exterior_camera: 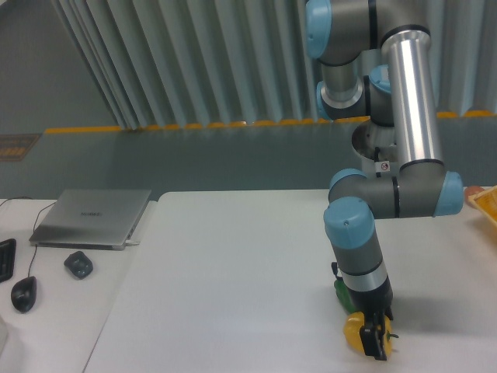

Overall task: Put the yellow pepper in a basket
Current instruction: 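Lower the open gripper onto the yellow pepper and close on it, then lift the yellow pepper and carry it toward the yellow basket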

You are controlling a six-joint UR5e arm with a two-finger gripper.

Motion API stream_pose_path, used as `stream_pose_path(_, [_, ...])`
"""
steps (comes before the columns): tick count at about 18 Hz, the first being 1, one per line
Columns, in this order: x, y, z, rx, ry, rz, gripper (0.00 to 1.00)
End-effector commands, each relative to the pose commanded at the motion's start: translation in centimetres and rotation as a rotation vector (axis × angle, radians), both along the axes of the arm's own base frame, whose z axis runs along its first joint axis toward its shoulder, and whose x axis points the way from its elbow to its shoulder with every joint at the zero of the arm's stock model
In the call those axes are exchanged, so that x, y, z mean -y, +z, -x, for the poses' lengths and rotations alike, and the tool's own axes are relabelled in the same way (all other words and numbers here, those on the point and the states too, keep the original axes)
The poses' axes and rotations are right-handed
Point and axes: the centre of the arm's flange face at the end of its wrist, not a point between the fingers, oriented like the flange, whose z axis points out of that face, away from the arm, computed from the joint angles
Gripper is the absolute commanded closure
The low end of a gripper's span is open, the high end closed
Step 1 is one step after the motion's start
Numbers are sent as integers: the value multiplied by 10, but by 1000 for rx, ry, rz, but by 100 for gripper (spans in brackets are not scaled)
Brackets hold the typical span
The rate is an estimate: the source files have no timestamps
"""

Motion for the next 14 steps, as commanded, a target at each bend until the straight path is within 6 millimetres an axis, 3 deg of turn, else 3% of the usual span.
stream_pose_path(6, [3,0,-4,-11,62,-4,48])
stream_pose_path(8, [2,1,-4,-10,115,-21,55])
stream_pose_path(10, [3,3,-1,-11,130,-28,55])
stream_pose_path(14, [20,46,22,-38,231,-103,55])
